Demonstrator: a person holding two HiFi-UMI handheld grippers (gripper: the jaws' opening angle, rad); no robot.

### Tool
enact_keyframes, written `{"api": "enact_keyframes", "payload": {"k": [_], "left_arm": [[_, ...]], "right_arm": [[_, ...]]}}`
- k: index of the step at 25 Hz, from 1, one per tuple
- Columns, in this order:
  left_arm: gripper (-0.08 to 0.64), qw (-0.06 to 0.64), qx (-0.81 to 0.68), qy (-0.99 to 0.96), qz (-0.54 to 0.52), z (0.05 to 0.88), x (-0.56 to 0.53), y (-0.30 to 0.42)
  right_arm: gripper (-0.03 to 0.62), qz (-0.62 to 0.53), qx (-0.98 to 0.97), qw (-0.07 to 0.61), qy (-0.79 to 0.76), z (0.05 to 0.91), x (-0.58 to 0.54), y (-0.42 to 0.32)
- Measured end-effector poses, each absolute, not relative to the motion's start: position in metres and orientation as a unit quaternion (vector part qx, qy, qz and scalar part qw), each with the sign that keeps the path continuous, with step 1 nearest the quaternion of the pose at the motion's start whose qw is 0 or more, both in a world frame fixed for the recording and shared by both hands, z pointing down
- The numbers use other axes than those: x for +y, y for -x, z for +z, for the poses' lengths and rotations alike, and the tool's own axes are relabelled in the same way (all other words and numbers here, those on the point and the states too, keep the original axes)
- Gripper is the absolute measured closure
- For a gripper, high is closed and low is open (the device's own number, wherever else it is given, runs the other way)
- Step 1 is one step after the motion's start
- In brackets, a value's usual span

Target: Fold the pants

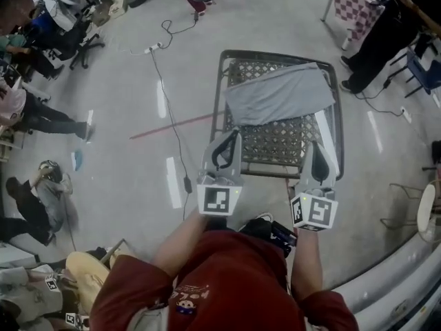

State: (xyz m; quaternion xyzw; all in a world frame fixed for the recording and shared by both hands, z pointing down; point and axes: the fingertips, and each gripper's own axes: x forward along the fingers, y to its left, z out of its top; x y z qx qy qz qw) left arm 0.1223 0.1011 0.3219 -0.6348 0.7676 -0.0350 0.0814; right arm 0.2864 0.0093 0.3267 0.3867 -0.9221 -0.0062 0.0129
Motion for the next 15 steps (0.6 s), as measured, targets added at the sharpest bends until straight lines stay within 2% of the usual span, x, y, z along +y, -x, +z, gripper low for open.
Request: {"api": "enact_keyframes", "payload": {"k": [8,15], "left_arm": [[0.554,0.108,0.727,0.677,-0.041,0.317,0.134,-0.010],[0.554,0.102,0.696,0.710,-0.039,0.322,0.138,0.047]], "right_arm": [[0.591,-0.014,-0.911,0.016,-0.412,0.325,0.060,-0.169],[0.591,-0.016,-0.900,0.034,-0.434,0.334,0.080,-0.106]]}}
